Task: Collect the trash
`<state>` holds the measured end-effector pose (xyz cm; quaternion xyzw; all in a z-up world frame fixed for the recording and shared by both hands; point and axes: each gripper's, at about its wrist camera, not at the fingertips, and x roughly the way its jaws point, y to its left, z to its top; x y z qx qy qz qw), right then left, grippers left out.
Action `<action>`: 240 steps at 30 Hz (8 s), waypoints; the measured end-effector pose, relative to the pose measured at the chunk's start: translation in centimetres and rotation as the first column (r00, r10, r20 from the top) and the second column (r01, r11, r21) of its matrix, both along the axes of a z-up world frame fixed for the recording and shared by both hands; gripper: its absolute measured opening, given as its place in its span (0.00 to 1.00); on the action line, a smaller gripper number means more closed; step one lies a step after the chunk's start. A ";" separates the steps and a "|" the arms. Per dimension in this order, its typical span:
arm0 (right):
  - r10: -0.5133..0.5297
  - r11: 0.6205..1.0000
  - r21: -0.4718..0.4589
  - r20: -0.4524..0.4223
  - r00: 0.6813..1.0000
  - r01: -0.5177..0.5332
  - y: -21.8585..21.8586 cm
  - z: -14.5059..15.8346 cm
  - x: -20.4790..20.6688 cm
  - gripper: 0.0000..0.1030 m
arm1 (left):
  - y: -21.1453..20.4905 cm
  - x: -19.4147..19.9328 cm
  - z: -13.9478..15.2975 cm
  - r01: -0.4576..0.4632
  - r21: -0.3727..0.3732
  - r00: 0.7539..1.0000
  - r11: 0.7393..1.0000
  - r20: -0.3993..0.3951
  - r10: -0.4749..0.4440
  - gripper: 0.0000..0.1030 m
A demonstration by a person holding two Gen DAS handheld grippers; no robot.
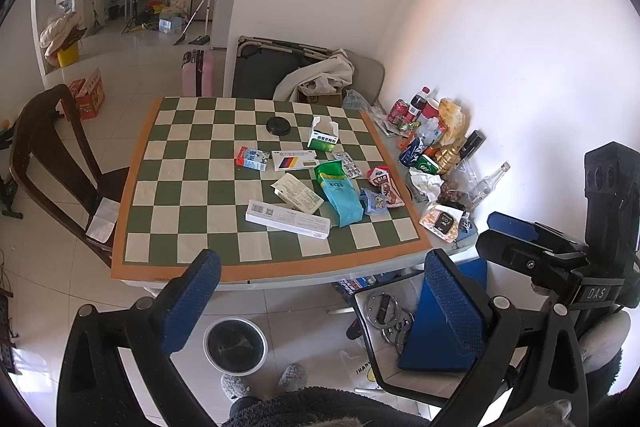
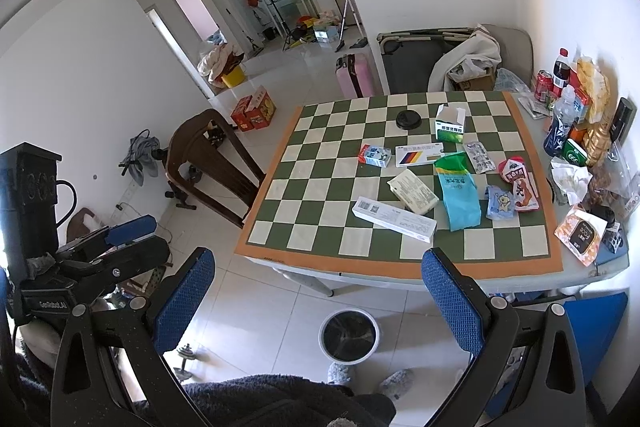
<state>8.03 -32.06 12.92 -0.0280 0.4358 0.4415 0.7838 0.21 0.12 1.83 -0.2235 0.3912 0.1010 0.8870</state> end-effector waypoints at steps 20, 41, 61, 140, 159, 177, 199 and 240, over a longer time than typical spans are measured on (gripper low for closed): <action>0.002 1.000 0.001 -0.001 1.000 -0.002 0.2 0.1 -0.1 1.00 | 0.0 0.1 0.2 0.005 -0.001 1.000 1.000 -0.001 -0.005 1.00; -0.476 0.853 -0.243 -0.004 0.879 0.461 1.3 -11.3 10.2 1.00 | 8.3 12.7 -17.3 -0.153 0.154 0.886 0.976 -0.417 0.205 1.00; -0.406 0.810 -0.534 -0.214 0.889 0.241 7.1 -34.8 35.5 1.00 | 9.6 28.3 -39.4 -0.697 -0.281 0.569 0.659 -0.776 0.271 0.58; -0.267 0.847 -0.481 -0.752 0.602 -0.225 14.2 -84.1 -8.6 0.74 | 2.0 0.5 -65.7 -0.115 -0.321 0.611 0.940 -0.769 -0.188 0.96; -0.346 0.711 -0.703 -0.381 0.857 -0.026 13.9 -77.0 -6.4 1.00 | 0.8 -3.9 -58.7 -0.096 -0.066 0.648 0.993 -0.761 0.012 0.97; -0.317 0.753 -0.658 -0.325 0.891 0.028 12.7 -61.3 -8.7 1.00 | -1.6 -8.1 -46.0 -0.096 -0.065 0.685 0.993 -0.728 0.019 0.97; -0.429 0.846 -0.457 -0.278 0.860 0.274 9.7 -31.1 -1.1 1.00 | -0.2 1.6 -19.2 -0.073 0.047 0.877 0.996 -0.473 0.086 0.97; -0.531 0.716 -0.627 -0.203 0.822 0.308 0.2 -42.8 51.8 1.00 | -5.9 42.7 -30.6 0.081 0.096 0.723 0.992 -0.691 0.008 0.78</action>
